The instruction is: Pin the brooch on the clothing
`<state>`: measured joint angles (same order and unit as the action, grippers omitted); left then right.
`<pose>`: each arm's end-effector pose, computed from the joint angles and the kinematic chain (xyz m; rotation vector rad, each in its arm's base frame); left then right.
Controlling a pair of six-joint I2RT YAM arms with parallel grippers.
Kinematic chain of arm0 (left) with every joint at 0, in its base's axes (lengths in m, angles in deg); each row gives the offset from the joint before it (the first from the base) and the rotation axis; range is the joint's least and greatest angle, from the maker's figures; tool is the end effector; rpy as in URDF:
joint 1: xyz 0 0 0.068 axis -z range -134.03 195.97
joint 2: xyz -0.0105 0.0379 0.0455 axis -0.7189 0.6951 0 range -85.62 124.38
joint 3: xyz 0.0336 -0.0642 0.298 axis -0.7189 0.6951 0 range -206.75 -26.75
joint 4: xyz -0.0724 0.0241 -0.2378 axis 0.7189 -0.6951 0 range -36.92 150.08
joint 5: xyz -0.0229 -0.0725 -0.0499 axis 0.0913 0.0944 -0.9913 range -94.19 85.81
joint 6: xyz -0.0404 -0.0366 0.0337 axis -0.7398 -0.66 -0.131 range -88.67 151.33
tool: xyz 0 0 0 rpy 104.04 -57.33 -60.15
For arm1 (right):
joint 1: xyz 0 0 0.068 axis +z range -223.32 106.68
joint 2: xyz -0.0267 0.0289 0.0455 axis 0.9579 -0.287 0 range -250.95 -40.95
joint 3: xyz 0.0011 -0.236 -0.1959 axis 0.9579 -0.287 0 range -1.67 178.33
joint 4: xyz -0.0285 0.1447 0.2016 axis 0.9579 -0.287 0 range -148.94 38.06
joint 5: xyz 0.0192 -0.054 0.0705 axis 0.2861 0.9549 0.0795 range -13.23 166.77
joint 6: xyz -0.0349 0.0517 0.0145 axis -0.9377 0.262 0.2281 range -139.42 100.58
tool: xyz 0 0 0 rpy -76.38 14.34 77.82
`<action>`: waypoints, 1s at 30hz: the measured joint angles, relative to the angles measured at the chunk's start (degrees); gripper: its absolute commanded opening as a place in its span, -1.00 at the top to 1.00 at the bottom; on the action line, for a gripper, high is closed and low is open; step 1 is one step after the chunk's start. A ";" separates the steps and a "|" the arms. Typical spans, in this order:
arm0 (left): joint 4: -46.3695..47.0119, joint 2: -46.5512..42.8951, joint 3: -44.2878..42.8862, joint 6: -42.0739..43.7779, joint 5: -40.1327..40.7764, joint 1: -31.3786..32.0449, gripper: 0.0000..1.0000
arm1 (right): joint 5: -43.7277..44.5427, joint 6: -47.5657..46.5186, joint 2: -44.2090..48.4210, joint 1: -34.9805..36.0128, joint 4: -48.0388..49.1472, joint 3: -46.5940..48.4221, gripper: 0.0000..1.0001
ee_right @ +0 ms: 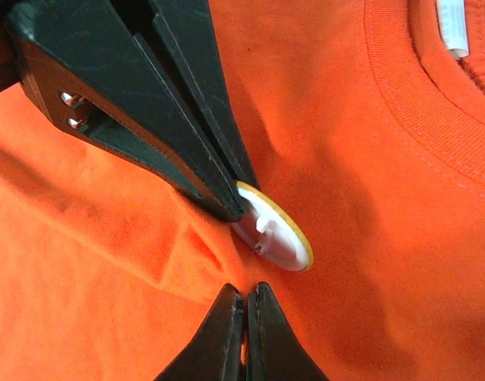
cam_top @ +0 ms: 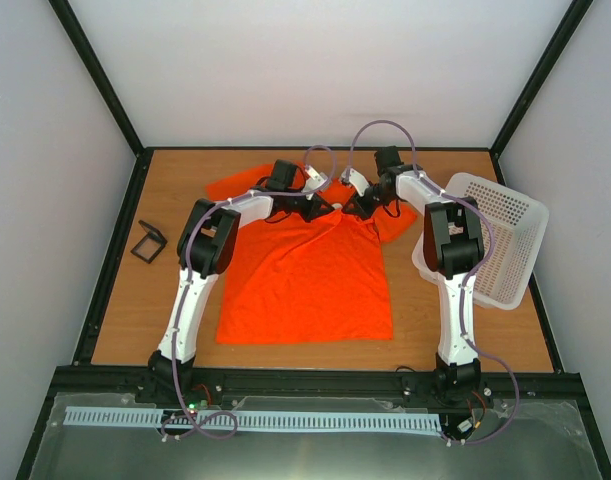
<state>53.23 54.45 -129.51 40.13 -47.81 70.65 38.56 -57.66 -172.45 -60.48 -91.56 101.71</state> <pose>0.4847 -0.2605 0.1355 1.0162 2.0521 -1.0267 0.4749 0.1398 0.1762 -1.2446 2.2052 0.7443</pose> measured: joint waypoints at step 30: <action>5.31 -2.56 3.08 2.05 -2.78 0.13 0.99 | -0.24 0.09 -0.02 -0.17 -1.18 0.94 0.95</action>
<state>58.54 51.89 -126.43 42.19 -50.58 70.79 38.32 -57.57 -172.47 -60.65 -92.74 102.65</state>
